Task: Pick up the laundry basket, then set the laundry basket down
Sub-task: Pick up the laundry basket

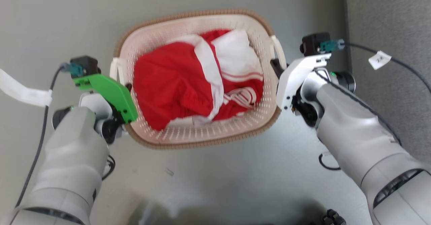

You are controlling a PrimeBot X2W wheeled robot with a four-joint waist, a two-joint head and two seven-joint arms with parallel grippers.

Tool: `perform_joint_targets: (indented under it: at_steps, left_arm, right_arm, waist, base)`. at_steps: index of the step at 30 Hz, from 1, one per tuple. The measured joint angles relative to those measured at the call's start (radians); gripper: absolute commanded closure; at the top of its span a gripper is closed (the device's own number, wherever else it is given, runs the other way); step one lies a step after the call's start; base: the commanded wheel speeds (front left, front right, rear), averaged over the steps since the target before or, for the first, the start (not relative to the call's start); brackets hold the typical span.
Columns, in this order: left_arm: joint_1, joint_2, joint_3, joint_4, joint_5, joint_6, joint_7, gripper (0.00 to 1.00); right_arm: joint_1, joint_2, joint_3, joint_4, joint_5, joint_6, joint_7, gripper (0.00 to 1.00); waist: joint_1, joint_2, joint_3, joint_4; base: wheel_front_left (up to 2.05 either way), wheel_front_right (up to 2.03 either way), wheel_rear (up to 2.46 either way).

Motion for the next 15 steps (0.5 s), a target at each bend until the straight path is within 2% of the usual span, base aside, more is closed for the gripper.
perform_joint_targets:
  at_steps: [15]
  left_arm:
    - [0.106,-0.02,-0.009,0.026,-0.025,0.0,0.025,1.0]
  right_arm:
    - [0.122,0.005,0.019,0.023,0.058,0.019,0.009,1.0]
  waist:
    - [0.0,0.0,-0.147,-0.004]
  base:
    - [0.0,0.0,0.0]
